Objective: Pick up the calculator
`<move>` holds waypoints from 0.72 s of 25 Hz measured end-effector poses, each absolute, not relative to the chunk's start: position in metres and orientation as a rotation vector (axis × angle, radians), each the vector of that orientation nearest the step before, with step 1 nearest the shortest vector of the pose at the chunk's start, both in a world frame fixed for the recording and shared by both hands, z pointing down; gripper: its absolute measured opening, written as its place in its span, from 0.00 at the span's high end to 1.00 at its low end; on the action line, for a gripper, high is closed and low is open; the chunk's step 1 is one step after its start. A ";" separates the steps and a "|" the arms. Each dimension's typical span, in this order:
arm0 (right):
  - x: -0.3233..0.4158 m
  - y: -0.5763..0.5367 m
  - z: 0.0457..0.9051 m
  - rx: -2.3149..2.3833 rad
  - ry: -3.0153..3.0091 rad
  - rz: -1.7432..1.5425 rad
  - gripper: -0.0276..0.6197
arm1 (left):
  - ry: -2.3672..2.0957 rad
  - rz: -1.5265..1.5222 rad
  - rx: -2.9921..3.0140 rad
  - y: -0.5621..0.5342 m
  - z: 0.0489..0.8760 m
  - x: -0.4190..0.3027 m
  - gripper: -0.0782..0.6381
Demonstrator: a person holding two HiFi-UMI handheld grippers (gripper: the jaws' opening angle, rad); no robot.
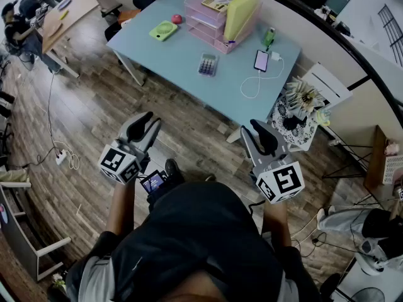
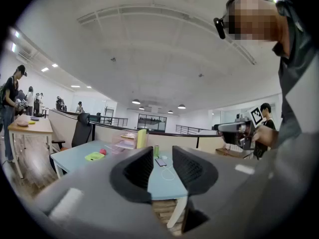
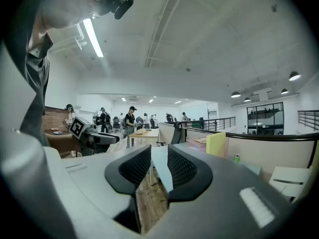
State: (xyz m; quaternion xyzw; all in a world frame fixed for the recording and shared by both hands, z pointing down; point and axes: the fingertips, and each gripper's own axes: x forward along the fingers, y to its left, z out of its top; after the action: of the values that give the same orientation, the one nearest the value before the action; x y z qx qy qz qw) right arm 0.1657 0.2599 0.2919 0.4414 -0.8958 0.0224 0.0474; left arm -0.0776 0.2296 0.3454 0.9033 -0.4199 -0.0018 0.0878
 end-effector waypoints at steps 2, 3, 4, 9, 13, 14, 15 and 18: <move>0.158 0.258 0.292 1.350 -2.729 0.068 0.80 | -1.244 -0.006 2.695 0.227 0.346 -0.085 0.66; 0.154 0.257 0.291 1.352 -2.727 0.067 0.80 | -1.240 -0.009 2.695 0.226 0.345 -0.088 0.66; 0.150 0.255 0.291 1.355 -2.725 0.067 0.80 | -1.235 -0.013 2.696 0.224 0.345 -0.092 0.66; 0.125 0.243 0.291 1.379 -2.707 0.074 0.80 | -1.202 -0.002 2.709 0.209 0.349 -0.117 0.66; 0.101 0.231 0.290 1.400 -2.691 0.076 0.80 | -1.174 0.013 2.718 0.194 0.352 -0.141 0.66; 0.095 0.228 0.289 1.408 -2.688 0.080 0.80 | -1.166 0.026 2.721 0.190 0.352 -0.147 0.66; 0.089 0.225 0.289 1.414 -2.686 0.085 0.80 | -1.157 0.030 2.724 0.186 0.352 -0.152 0.66; 0.069 0.215 0.287 1.433 -2.692 0.111 0.80 | -1.137 0.013 2.736 0.173 0.358 -0.174 0.66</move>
State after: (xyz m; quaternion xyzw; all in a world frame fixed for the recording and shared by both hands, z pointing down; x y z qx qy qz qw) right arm 0.0689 0.2154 0.2871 0.4690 -0.8813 0.0365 0.0451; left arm -0.1738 0.1726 0.3580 0.9198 -0.3821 0.0044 0.0892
